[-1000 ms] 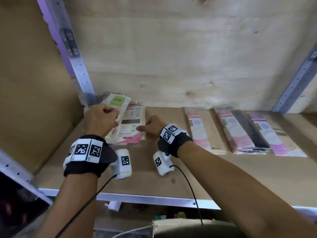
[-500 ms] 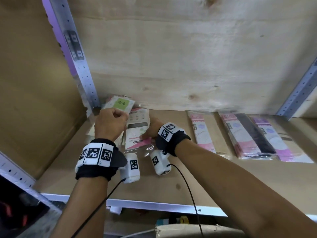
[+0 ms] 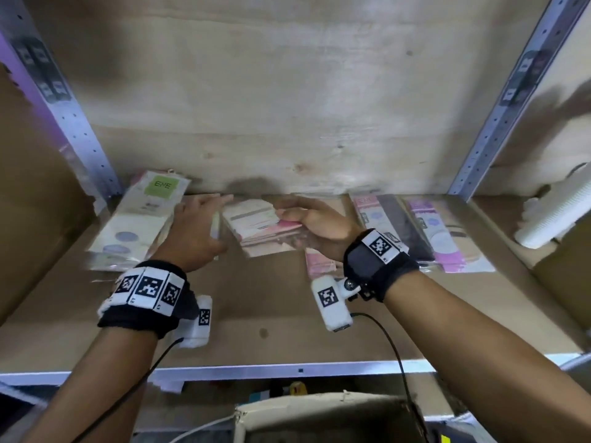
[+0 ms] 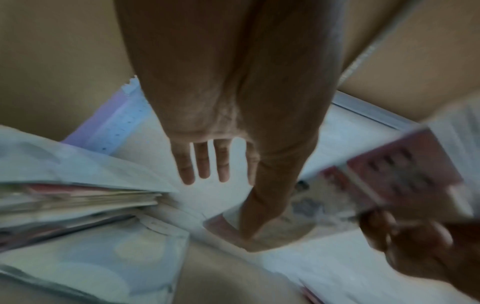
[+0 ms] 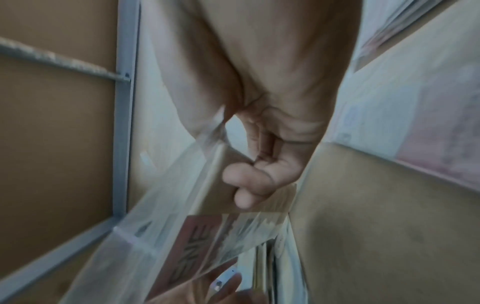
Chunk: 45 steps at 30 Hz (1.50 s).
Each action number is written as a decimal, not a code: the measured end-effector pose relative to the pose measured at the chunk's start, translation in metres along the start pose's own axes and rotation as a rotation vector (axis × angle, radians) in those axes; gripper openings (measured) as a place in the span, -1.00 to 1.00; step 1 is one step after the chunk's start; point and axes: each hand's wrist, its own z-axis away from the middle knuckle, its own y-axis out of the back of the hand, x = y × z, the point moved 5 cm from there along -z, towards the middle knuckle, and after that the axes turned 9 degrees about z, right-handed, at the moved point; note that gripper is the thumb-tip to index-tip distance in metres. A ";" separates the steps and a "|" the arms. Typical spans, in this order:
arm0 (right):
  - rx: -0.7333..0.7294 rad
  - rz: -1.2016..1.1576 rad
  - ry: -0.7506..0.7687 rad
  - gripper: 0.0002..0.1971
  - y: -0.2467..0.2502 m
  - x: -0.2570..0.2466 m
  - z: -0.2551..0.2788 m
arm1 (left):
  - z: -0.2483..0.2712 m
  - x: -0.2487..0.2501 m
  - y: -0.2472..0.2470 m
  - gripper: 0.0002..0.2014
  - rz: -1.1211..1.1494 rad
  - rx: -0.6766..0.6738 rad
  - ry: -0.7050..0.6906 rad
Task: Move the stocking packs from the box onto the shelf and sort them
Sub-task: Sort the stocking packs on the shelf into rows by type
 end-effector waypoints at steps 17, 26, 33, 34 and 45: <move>0.003 -0.321 0.041 -0.72 0.077 -0.018 0.063 | 0.005 0.109 -0.017 -0.84 0.592 0.221 -0.337; 0.274 0.349 0.032 -0.71 0.103 0.026 0.083 | -0.017 0.125 -0.063 -0.86 0.957 0.068 -0.169; 0.137 0.246 0.033 -0.65 0.107 0.043 0.091 | -0.033 0.096 -0.074 -0.68 1.040 0.027 -0.002; 0.110 0.280 0.015 -0.61 0.107 0.045 0.093 | -0.036 0.087 -0.068 -0.62 1.062 0.075 0.025; -0.065 0.486 -0.024 -0.59 0.106 0.041 0.105 | -0.038 0.046 -0.044 -0.82 0.842 0.127 0.022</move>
